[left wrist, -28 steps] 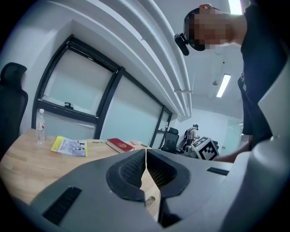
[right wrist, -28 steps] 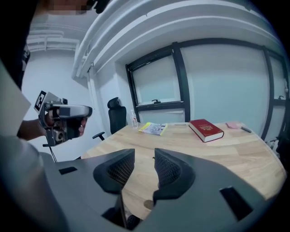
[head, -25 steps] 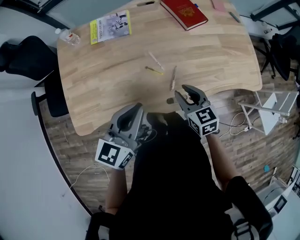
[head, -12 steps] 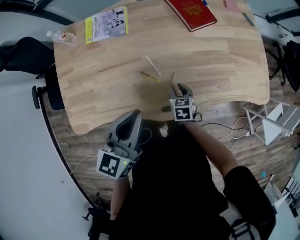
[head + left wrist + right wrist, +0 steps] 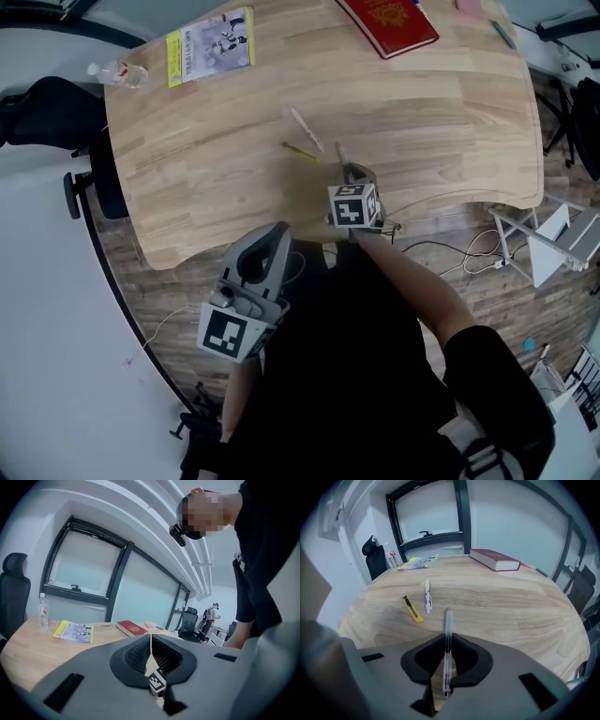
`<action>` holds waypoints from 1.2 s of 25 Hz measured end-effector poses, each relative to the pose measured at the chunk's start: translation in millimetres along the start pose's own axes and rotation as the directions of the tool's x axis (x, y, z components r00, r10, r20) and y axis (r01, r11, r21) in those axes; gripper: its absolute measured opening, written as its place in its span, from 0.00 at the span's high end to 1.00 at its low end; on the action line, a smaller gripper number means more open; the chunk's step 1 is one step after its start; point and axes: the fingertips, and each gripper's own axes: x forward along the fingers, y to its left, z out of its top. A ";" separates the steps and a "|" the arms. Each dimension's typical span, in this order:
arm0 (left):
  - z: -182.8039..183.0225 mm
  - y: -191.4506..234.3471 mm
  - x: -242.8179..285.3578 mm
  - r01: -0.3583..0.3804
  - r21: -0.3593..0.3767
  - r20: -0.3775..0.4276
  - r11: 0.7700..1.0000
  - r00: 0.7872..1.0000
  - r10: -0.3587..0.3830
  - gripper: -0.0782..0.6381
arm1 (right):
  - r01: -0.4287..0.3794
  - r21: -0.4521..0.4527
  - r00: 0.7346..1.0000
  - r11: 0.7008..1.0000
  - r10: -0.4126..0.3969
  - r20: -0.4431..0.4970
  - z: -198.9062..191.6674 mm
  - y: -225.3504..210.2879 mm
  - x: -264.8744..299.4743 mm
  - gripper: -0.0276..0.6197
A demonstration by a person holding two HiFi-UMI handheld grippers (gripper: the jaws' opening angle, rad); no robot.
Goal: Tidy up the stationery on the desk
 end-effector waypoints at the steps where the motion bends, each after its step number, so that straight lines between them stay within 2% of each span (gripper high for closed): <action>1: 1.0 1.5 0.1 0.007 0.001 0.001 1.000 1.000 -0.007 0.84 | -0.001 0.003 1.000 1.000 0.001 -0.002 -0.6 0.6 -0.4 0.87; 4: 4.2 5.5 -0.2 0.025 0.011 0.002 1.000 1.000 -0.025 0.84 | -0.010 0.034 1.000 0.999 0.009 0.027 8.0 -4.0 -4.2 0.87; 7: 6.0 7.9 -0.3 0.037 0.022 0.003 0.999 0.999 -0.037 0.84 | 0.004 0.057 0.996 0.998 -0.009 0.086 37.2 -25.5 -6.7 0.87; 11: 9.6 5.7 -6.4 0.028 0.025 0.008 0.999 1.000 -0.028 0.84 | 0.055 0.009 0.984 0.998 -0.056 0.169 87.8 -67.7 4.5 0.87; 13: 7.9 4.7 -10.4 0.021 0.028 0.001 0.999 1.000 -0.021 0.84 | 0.074 -0.015 0.982 0.997 -0.071 0.176 104.8 -86.1 14.8 0.87; 16: 4.0 5.5 -12.6 0.006 0.025 -0.013 1.000 1.000 -0.006 0.84 | 0.076 0.018 0.983 0.997 -0.078 0.165 119.8 -108.5 30.8 0.87; 21: 1.9 1.9 -13.3 -0.003 0.024 -0.018 1.000 1.000 0.004 0.84 | 0.102 0.044 0.985 0.994 -0.107 0.132 120.6 -126.3 53.2 0.87; 28: 3.5 -4.4 -13.3 -0.022 0.029 -0.007 0.999 1.000 0.023 0.84 | 0.081 0.044 0.988 0.996 -0.086 0.127 116.2 -126.6 57.3 0.87; 29: 3.5 -5.2 -13.6 -0.024 0.029 -0.006 0.999 1.000 0.024 0.84 | 0.071 0.061 0.989 0.996 -0.078 0.122 115.9 -128.1 56.7 0.86; 30: 3.5 -5.6 -14.0 -0.025 0.028 -0.005 0.999 1.000 0.025 0.84 | 0.058 0.087 0.991 0.995 -0.068 0.119 116.2 -129.9 55.2 0.81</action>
